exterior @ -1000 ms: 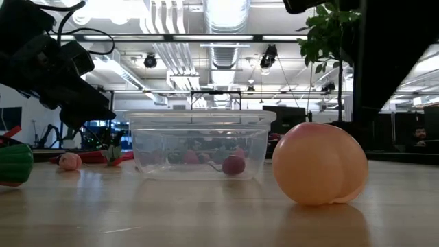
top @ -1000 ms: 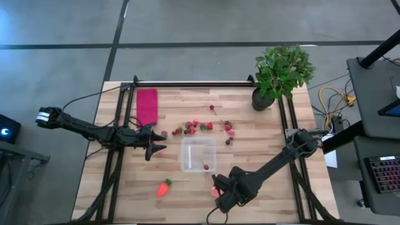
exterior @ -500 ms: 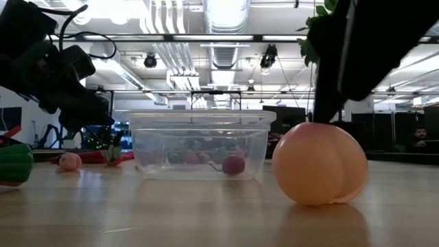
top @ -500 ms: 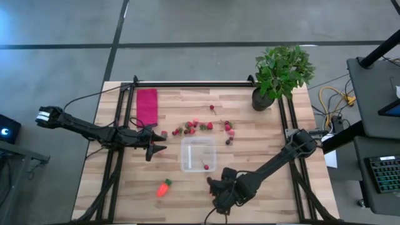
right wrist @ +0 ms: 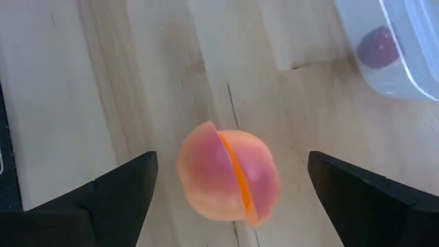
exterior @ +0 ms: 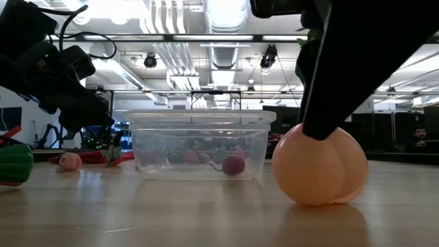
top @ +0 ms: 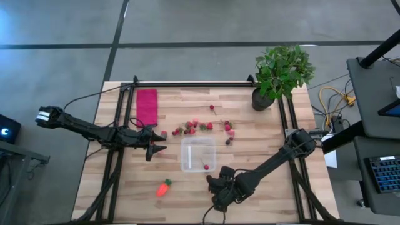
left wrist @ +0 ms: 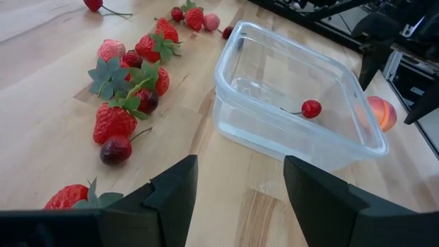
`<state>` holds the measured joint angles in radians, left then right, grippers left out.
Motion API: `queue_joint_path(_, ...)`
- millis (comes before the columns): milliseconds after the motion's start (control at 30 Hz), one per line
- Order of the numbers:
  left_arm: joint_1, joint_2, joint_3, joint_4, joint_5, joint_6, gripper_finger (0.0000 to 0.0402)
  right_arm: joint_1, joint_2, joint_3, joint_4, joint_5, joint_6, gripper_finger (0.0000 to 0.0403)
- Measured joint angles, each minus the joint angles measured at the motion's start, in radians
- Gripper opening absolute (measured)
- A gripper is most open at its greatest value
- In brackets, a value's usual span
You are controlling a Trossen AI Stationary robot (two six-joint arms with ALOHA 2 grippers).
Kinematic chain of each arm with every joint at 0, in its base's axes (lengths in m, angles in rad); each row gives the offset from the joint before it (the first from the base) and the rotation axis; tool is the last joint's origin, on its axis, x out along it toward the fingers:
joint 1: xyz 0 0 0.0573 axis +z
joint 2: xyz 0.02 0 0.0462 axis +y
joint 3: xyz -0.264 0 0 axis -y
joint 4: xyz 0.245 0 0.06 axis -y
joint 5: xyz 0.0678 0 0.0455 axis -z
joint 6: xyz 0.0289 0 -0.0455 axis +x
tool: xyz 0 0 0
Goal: Pick and placing Produce into tupperware
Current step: Put the pink peach into the transparent bin
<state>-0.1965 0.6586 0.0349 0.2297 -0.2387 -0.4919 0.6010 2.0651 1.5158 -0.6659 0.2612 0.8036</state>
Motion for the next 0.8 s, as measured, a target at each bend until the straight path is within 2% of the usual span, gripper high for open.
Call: queue_joint_path(800,0.0,0.023,0.0,0.0,0.0,0.0,0.0203,0.001,0.0,-0.069,0.086,-0.003,0.072,0.0368)
